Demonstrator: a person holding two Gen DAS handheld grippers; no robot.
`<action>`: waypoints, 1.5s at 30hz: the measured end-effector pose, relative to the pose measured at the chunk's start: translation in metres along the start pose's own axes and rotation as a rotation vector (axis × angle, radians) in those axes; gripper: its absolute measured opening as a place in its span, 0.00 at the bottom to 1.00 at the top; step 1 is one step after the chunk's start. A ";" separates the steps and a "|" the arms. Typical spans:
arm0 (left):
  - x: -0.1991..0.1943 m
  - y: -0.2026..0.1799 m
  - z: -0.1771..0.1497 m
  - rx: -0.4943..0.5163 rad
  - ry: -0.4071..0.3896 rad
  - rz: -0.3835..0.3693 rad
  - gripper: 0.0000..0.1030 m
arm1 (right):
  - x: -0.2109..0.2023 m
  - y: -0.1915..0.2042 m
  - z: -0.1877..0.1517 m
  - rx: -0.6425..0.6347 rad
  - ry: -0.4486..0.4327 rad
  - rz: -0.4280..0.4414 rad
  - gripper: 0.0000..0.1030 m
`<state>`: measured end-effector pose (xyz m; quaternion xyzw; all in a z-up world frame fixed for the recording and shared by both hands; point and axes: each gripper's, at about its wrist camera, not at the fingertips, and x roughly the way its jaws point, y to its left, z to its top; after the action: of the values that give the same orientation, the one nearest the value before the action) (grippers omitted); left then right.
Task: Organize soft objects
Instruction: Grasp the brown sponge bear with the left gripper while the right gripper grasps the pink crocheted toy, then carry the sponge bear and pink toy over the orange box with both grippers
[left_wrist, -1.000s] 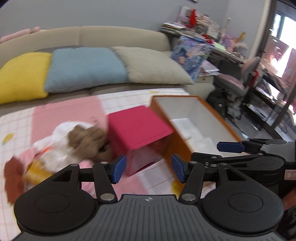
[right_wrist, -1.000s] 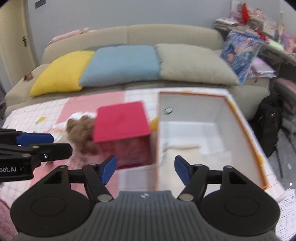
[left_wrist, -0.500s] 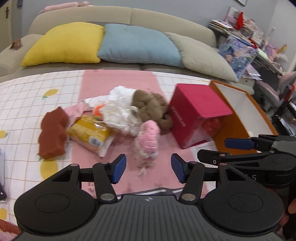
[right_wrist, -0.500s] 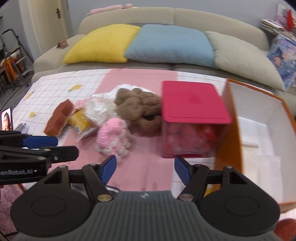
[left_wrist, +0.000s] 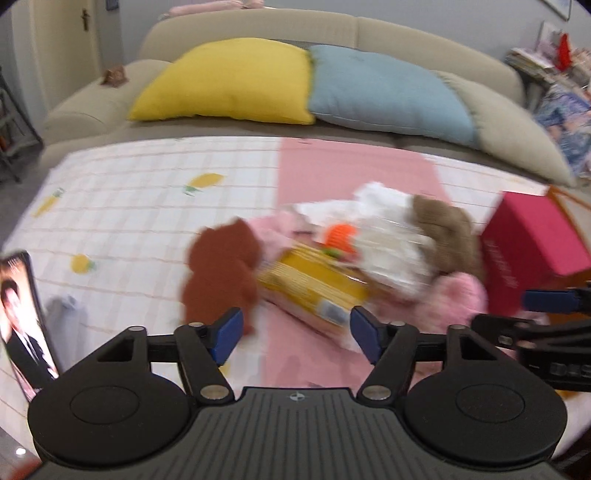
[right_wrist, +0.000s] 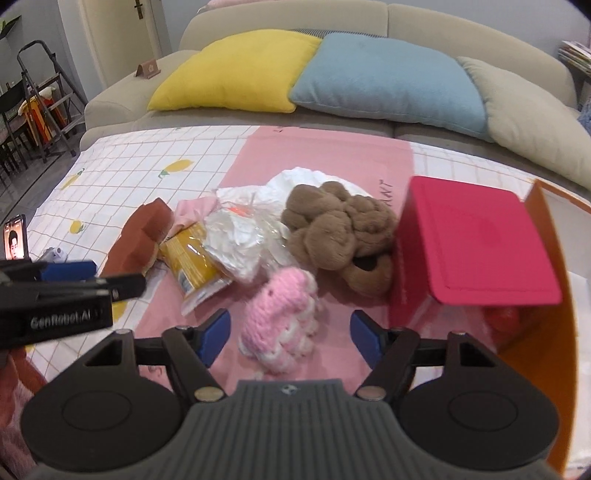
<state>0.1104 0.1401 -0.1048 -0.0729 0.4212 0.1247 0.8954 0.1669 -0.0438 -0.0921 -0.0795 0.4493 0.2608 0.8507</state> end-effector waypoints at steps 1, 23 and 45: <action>0.006 0.006 0.003 0.004 0.010 0.018 0.79 | 0.004 0.001 0.002 -0.001 0.002 -0.004 0.73; 0.096 -0.011 -0.005 0.356 0.095 0.283 0.83 | 0.064 0.006 0.006 -0.006 0.109 -0.027 0.52; 0.003 -0.018 0.022 0.175 -0.071 0.173 0.37 | 0.007 -0.006 -0.008 -0.071 0.021 0.067 0.31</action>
<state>0.1337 0.1283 -0.0929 0.0464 0.4030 0.1667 0.8987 0.1674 -0.0490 -0.1032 -0.0972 0.4513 0.3039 0.8334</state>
